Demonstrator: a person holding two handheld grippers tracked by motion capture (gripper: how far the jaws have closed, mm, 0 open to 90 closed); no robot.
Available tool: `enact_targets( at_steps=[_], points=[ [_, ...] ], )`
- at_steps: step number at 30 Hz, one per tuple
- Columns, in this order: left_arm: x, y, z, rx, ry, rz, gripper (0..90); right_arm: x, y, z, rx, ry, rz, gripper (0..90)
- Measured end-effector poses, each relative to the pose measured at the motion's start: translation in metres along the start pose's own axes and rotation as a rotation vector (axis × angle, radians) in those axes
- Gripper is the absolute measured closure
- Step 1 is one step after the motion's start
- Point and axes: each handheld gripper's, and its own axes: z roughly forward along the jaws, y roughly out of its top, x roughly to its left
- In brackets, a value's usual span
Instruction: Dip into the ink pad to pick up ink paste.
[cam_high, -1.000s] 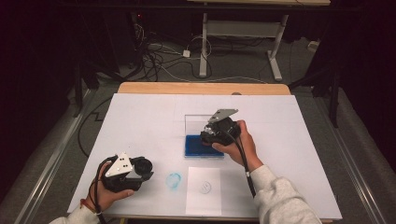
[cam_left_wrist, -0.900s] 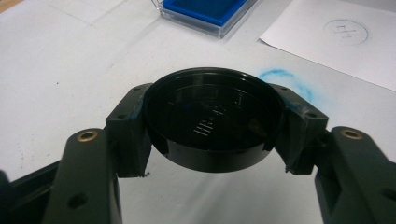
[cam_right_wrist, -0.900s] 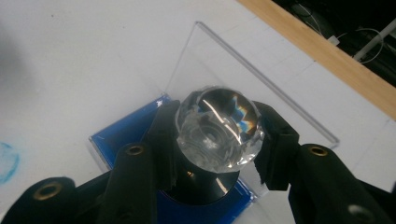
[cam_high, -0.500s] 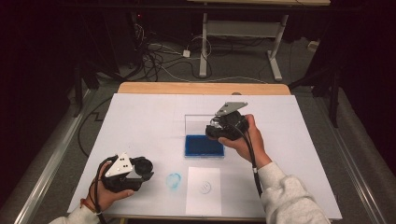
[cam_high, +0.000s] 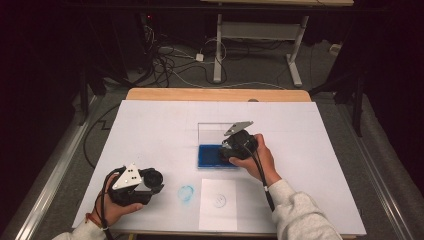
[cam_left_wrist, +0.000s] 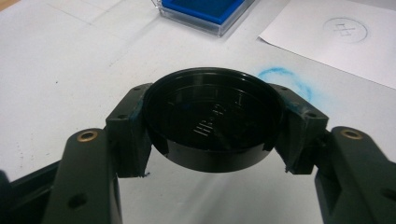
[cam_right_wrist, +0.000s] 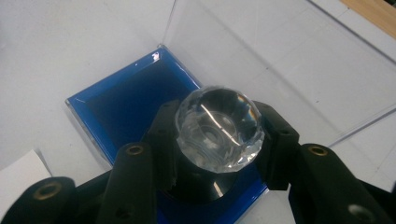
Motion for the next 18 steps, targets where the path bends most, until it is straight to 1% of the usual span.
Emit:
enact_targets(
  at_steps=[4, 5, 6, 8, 9, 11, 12, 15, 16, 18],
  points=[
    [0.0, 0.0, 0.0, 0.003, 0.002, -0.002, 36.4, -0.001, -0.003, -0.003, -0.004, 0.001, 0.002, 57.0],
    [0.0, 0.0, 0.0, 0.002, 0.002, -0.003, 36.4, -0.001, -0.003, -0.004, -0.004, 0.001, 0.009, 57.0],
    [0.0, 0.0, 0.0, 0.001, 0.002, -0.002, 36.4, -0.001, -0.004, -0.004, -0.009, 0.0, 0.001, 57.0],
    [0.0, 0.0, 0.0, 0.003, 0.001, -0.003, 36.4, -0.001, -0.005, -0.006, -0.017, 0.003, 0.009, 57.0],
    [0.0, 0.0, 0.001, 0.005, 0.0, -0.003, 36.4, 0.0, -0.006, -0.007, -0.012, 0.006, 0.011, 57.0],
    [0.0, 0.0, 0.001, 0.006, -0.003, -0.002, 36.4, 0.0, -0.007, -0.006, -0.003, -0.004, 0.0, 56.9],
    [0.0, 0.0, 0.002, 0.008, -0.002, 0.001, 36.4, 0.0, -0.007, -0.006, -0.007, -0.002, 0.005, 57.0],
    [-0.001, 0.001, 0.002, 0.011, -0.006, 0.003, 36.4, 0.003, -0.009, -0.004, -0.016, -0.006, -0.008, 56.8],
    [-0.001, 0.001, 0.002, 0.013, -0.007, 0.002, 36.4, 0.006, -0.009, -0.004, -0.014, -0.018, -0.025, 56.8],
    [-0.001, 0.0, 0.003, 0.015, -0.007, 0.001, 36.4, 0.009, -0.009, -0.004, -0.007, -0.031, -0.038, 56.8]
  ],
)
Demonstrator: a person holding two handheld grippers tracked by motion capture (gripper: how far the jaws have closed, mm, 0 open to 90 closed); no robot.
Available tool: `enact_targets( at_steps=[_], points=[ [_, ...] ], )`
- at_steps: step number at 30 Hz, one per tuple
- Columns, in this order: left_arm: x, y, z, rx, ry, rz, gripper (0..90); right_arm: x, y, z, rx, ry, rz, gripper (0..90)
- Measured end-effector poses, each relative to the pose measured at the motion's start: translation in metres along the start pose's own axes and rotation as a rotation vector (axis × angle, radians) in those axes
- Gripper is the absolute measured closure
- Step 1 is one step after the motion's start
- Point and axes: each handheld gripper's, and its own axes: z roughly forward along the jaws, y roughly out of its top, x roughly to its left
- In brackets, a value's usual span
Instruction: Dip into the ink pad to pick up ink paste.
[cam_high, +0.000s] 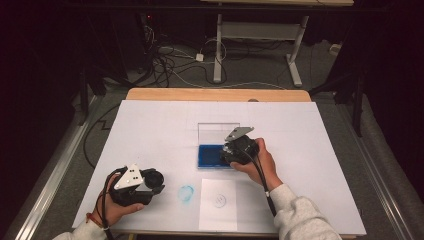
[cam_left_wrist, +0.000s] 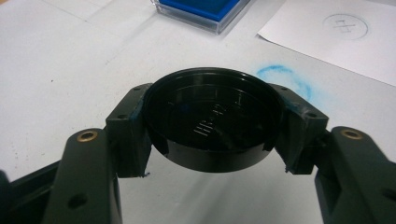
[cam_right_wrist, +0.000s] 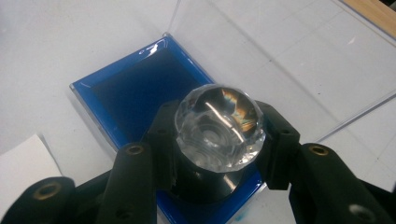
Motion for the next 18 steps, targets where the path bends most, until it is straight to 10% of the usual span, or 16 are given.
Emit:
enact_targets(
  at_steps=[18],
  points=[
    [-0.0004, -0.0001, -0.0014, -0.004, 0.005, -0.002, 36.4, -0.0016, -0.0036, 0.0022, -0.025, -0.015, 0.014, 57.0]
  ],
)
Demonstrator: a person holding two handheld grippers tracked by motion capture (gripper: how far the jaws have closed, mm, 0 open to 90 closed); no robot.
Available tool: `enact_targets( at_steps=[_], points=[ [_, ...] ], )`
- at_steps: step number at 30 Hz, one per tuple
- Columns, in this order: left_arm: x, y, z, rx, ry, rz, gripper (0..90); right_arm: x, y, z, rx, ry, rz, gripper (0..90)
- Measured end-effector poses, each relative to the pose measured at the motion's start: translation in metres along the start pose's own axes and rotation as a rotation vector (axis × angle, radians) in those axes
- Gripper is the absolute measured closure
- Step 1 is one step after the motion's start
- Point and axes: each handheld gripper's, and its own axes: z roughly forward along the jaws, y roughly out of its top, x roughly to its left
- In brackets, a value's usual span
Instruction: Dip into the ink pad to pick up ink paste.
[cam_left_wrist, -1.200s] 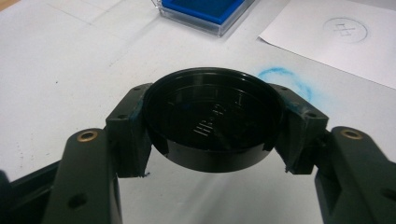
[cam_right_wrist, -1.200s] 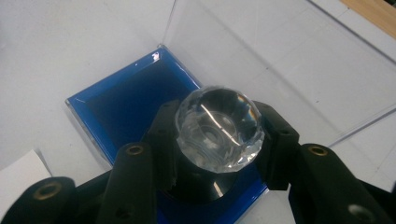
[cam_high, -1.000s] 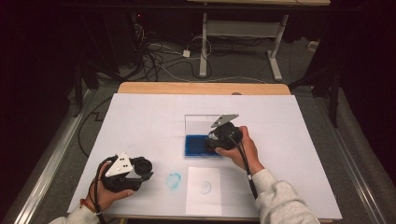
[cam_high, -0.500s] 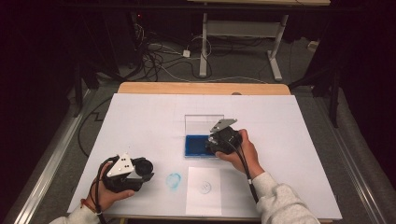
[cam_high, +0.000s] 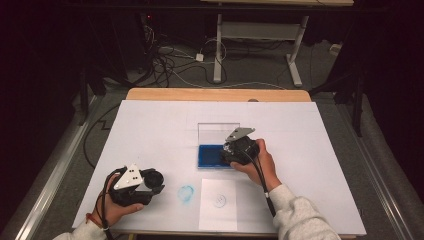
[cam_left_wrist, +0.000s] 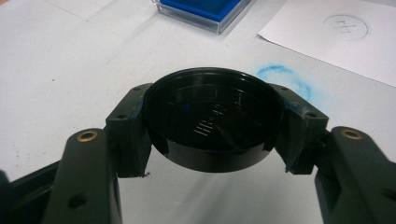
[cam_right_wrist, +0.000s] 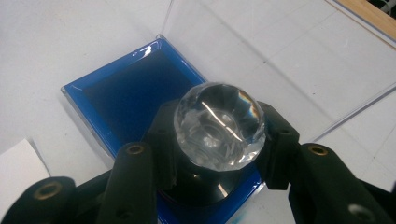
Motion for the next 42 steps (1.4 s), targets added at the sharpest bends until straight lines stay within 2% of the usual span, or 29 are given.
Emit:
enact_targets(
  at_steps=[7, 19, 23, 30, 33, 37, 42],
  points=[
    [0.0, 0.0, 0.0, -0.002, 0.0, -0.002, 36.4, 0.002, 0.001, -0.002, 0.026, -0.011, -0.029, 57.1],
    [0.0, 0.0, -0.001, -0.002, -0.001, -0.004, 36.4, 0.002, 0.005, -0.006, 0.08, -0.008, -0.025, 57.1],
    [-0.001, 0.001, -0.003, -0.019, 0.005, 0.0, 36.4, 0.001, 0.005, -0.006, 0.086, 0.0, -0.027, 57.1],
    [-0.001, 0.001, -0.002, -0.015, 0.005, 0.0, 36.4, 0.008, 0.01, -0.004, 0.113, -0.02, -0.088, 57.0],
    [-0.001, 0.001, -0.002, -0.013, 0.013, -0.001, 36.4, 0.005, 0.011, -0.002, 0.107, -0.005, -0.074, 57.0],
    [-0.001, 0.001, -0.003, -0.02, 0.017, -0.003, 36.4, 0.007, 0.012, -0.002, 0.113, -0.019, -0.086, 57.1],
    [-0.001, 0.001, -0.003, -0.02, 0.014, -0.002, 36.4, 0.006, 0.011, -0.003, 0.107, -0.015, -0.077, 57.1]
  ],
)
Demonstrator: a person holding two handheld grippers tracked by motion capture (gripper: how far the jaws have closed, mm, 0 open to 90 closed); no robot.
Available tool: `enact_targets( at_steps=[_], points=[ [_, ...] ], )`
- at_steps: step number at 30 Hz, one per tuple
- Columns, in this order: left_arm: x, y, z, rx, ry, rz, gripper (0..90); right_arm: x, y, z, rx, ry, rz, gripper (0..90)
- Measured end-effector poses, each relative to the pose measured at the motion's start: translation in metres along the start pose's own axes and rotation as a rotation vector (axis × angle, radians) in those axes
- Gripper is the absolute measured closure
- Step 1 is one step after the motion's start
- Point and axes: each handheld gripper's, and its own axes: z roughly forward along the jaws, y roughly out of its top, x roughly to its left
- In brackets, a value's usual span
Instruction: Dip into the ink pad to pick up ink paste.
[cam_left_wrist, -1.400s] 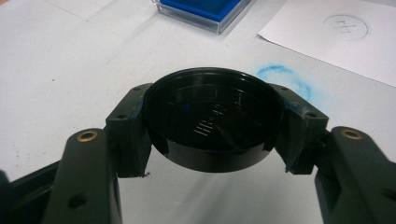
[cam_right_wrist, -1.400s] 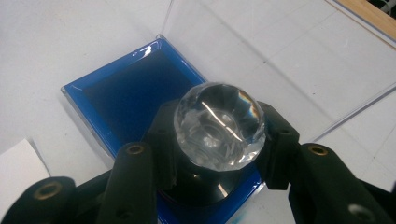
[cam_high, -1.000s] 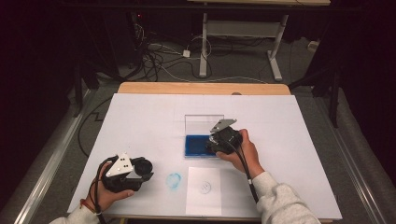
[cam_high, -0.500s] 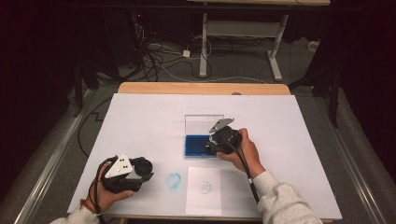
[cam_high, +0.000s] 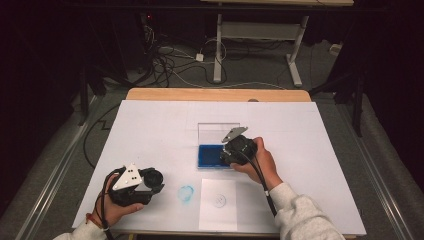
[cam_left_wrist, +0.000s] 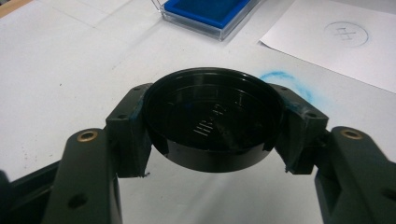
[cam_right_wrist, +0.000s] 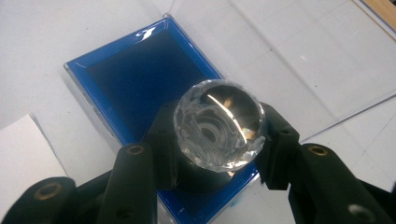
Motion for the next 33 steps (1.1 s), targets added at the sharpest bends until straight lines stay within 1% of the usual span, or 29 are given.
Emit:
enact_targets(
  at_steps=[2, 6, 8, 11, 12, 14, 17, 19, 22, 23, 25, 27, 29, 33],
  points=[
    [0.0, 0.0, 0.0, -0.003, 0.009, 0.001, 36.4, 0.0, 0.0, 0.0, 0.0, 0.0, -0.003, 57.0],
    [0.001, -0.001, -0.001, -0.006, 0.008, -0.002, 36.4, -0.004, -0.003, -0.002, -0.018, 0.02, 0.033, 57.0],
    [0.001, -0.001, -0.001, -0.008, 0.008, -0.003, 36.4, -0.005, -0.004, -0.005, -0.038, 0.023, 0.049, 57.1],
    [0.001, -0.001, -0.001, -0.011, 0.014, -0.002, 36.4, -0.007, -0.006, -0.011, -0.085, 0.031, 0.076, 57.0],
    [0.001, -0.001, -0.002, -0.016, 0.016, -0.003, 36.4, -0.007, -0.007, -0.013, -0.101, 0.036, 0.075, 57.0],
    [0.001, -0.001, -0.002, -0.014, 0.016, -0.003, 36.4, -0.005, -0.011, -0.016, -0.137, 0.057, 0.094, 57.0],
    [0.0, 0.0, -0.001, -0.008, 0.014, 0.003, 36.4, -0.005, -0.013, -0.018, -0.159, 0.049, 0.093, 57.1],
    [-0.001, 0.0, 0.0, -0.009, 0.012, 0.005, 36.4, -0.008, -0.014, -0.023, -0.182, 0.046, 0.103, 57.1],
    [-0.001, 0.0, 0.0, -0.006, 0.009, 0.006, 36.4, -0.011, -0.016, -0.03, -0.204, 0.053, 0.114, 57.1],
    [0.0, 0.0, 0.0, -0.006, 0.006, 0.004, 36.4, -0.013, -0.016, -0.032, -0.214, 0.066, 0.119, 57.1],
    [0.0, -0.001, 0.001, -0.004, 0.005, 0.004, 36.4, -0.016, -0.016, -0.036, -0.225, 0.058, 0.125, 57.0],
    [0.001, -0.001, 0.001, -0.003, 0.003, 0.003, 36.4, -0.018, -0.015, -0.04, -0.243, 0.069, 0.129, 57.0],
    [0.001, -0.002, 0.001, -0.003, 0.004, 0.0, 36.4, -0.018, -0.013, -0.045, -0.256, 0.061, 0.121, 57.0],
    [0.003, -0.003, 0.0, -0.006, 0.002, -0.006, 36.4, -0.017, -0.011, -0.052, -0.277, 0.071, 0.116, 57.0]
  ],
)
